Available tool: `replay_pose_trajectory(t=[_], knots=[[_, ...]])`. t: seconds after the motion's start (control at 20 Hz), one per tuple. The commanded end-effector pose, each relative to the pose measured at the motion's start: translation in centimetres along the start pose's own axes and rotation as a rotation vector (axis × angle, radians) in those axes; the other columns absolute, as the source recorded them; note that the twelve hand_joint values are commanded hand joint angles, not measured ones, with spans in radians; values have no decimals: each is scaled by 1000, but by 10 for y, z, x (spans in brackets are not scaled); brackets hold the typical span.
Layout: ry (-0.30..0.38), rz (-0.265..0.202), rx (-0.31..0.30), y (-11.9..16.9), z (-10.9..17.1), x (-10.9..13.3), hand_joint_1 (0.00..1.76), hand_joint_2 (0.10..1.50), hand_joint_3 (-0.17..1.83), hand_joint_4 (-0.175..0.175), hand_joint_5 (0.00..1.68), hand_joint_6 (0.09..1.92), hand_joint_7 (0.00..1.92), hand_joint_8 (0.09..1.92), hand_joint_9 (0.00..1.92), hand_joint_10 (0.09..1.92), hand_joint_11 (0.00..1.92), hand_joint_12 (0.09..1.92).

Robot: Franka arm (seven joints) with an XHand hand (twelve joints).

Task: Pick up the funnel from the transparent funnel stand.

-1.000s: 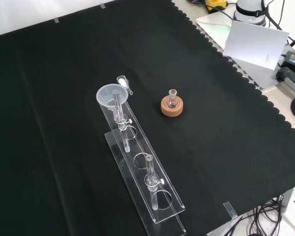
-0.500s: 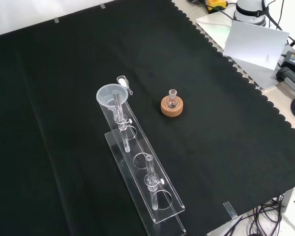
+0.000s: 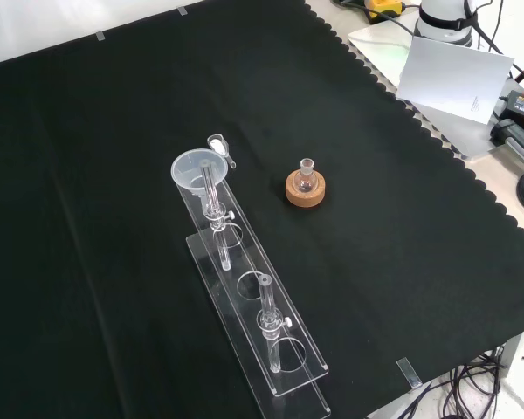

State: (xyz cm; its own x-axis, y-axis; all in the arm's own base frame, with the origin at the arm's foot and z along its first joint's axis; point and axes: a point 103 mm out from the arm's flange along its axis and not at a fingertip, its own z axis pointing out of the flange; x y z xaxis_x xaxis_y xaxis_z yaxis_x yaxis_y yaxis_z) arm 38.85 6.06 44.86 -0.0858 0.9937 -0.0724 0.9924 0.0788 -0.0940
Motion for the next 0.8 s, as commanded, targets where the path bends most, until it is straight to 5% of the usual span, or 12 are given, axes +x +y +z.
replay_pose_trajectory(t=[0.05,0.3,0.8], knots=[[-15,-30,45,48,1,85,311,665,9,-38,0,87,8,87,0,87,0,853],[-25,-26,67,66,5,108,308,672,8,-47,0,87,84,87,0,87,0,976],[-28,-29,129,80,24,93,318,684,7,-44,0,87,139,149,45,87,0,1097]])
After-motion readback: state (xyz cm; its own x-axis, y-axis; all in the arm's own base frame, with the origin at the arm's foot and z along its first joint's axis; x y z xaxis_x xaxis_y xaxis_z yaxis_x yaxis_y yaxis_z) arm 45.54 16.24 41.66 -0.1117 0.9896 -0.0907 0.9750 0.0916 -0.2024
